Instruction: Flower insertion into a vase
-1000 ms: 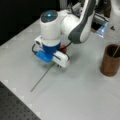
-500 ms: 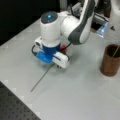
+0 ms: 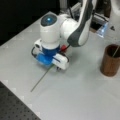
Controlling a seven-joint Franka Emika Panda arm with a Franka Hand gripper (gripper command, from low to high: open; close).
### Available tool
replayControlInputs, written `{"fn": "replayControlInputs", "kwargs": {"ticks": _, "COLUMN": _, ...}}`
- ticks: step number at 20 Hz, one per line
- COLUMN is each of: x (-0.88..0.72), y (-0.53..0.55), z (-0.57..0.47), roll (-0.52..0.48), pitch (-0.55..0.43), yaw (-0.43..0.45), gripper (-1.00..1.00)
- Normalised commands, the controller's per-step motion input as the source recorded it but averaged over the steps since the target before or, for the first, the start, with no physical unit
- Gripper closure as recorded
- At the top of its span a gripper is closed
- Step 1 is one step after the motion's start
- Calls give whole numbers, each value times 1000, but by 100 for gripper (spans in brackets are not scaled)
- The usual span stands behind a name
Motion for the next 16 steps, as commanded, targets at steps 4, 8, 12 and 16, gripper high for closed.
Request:
{"fn": "replayControlInputs", "kwargs": {"ticks": 4, "x": 173, "y": -83, "z": -7, "roll": -26, "pitch": 28, "yaw": 121, "gripper": 100}}
{"fn": "replayControlInputs", "kwargs": {"ticks": 8, "x": 161, "y": -84, "z": 4, "roll": -24, "pitch": 32, "yaw": 124, "gripper": 100}}
{"fn": "replayControlInputs", "kwargs": {"ticks": 12, "x": 167, "y": -93, "z": 9, "roll": -26, "pitch": 23, "yaw": 124, "gripper": 100}}
{"fn": "replayControlInputs", "kwargs": {"ticks": 16, "x": 168, "y": -98, "z": 29, "roll": -22, "pitch": 25, "yaw": 130, "gripper": 100}}
